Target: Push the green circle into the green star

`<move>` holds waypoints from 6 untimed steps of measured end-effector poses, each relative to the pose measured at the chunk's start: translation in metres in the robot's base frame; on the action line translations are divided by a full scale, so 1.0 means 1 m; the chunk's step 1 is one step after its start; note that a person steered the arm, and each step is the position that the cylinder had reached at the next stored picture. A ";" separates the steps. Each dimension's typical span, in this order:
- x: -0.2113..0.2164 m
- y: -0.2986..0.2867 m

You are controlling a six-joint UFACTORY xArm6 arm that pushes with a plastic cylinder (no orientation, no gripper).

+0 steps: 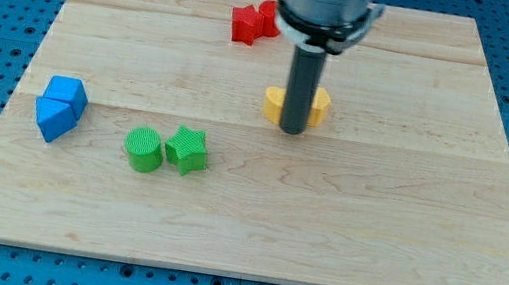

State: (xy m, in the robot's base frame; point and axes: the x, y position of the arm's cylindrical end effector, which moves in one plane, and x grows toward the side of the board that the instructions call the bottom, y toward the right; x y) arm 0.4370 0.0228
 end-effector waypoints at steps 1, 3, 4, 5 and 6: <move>0.004 -0.037; 0.009 -0.125; 0.026 -0.162; 0.043 -0.193; 0.066 -0.186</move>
